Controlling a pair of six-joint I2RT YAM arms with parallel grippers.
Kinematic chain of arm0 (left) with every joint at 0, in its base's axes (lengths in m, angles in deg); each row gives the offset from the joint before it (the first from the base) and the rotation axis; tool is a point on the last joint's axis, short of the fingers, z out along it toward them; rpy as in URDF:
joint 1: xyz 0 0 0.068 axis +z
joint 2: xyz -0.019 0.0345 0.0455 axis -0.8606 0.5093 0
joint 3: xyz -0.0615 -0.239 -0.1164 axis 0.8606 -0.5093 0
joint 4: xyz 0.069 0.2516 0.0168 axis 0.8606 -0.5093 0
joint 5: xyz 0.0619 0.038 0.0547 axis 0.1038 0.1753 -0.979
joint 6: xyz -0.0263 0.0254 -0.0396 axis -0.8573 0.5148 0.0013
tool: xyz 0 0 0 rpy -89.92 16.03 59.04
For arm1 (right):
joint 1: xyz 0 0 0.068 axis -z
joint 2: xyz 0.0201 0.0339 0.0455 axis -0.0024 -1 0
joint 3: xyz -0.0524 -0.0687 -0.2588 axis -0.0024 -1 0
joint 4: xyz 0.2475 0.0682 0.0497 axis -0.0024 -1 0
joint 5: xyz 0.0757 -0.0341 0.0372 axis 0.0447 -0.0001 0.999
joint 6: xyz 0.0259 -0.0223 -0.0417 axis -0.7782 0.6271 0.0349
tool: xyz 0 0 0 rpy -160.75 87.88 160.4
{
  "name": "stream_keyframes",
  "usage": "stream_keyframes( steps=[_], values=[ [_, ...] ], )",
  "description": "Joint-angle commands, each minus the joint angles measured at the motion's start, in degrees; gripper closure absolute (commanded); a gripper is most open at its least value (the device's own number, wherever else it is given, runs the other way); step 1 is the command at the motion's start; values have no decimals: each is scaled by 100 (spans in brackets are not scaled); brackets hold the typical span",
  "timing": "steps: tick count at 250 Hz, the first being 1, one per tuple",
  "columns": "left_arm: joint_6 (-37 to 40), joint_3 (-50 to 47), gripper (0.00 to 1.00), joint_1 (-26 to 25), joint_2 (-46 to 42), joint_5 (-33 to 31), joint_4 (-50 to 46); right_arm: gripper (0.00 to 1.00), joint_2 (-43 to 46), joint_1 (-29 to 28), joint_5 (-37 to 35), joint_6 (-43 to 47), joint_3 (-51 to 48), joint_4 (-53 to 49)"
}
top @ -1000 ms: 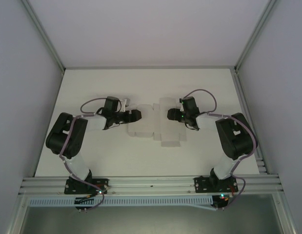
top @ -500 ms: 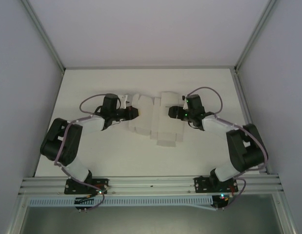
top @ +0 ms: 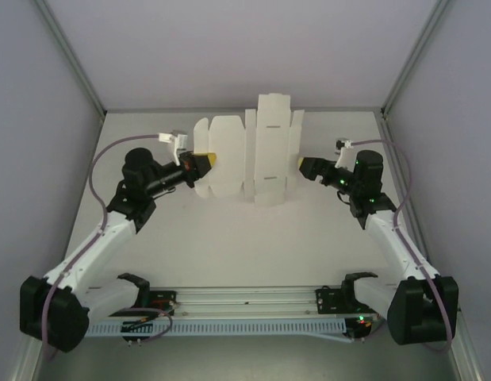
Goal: Assemble paper box
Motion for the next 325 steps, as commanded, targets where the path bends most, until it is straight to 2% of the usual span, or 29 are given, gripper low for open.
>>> stream_keyframes(
  steps=[1,34,53,88,119,137,178,201,222,242,249,261,270,301,325],
  values=[
    [-344,-121,100,-16,-384,189,353,17,-55,40,1365,-545,-166,1242],
    [-319,-192,100,-15,-662,206,324,21,-172,36,1836,-1180,-386,2563],
    [-393,-237,100,-18,-722,296,436,26,-267,36,1983,-1470,-431,3153],
    [-459,-289,100,-25,-749,295,526,55,-391,27,2072,-1755,-417,3616],
    [-587,-383,100,-21,-735,222,703,73,-350,10,2257,-2042,-548,4227],
    [-633,-403,100,-22,-723,66,663,83,-282,-8,2291,-2012,-576,4177],
    [-790,-500,100,-27,-687,-72,833,87,-98,-86,2367,-1685,-700,3921],
    [-830,-526,100,-19,-675,-100,859,94,9,-175,2351,-1418,-701,3666],
    [-806,-536,100,-19,-692,-195,773,100,127,-223,2232,-943,-585,2929],
    [-700,-508,100,-18,-721,-284,470,100,262,-287,1947,-119,-346,1679],
    [-619,-471,83,-22,-731,-376,228,100,297,-334,1840,173,-265,1244],
    [-432,-399,31,-23,-784,-682,-302,100,324,-420,1665,679,-136,524],
    [-266,-345,2,-32,-843,-1112,-854,100,331,-505,1531,957,-92,166],
    [-265,-190,0,-21,-949,-3448,-2836,100,133,-788,1154,1445,-234,-503],
    [-271,-165,0,-16,-966,-4433,-3718,100,-214,-860,1203,1433,-536,-316]
  ],
)
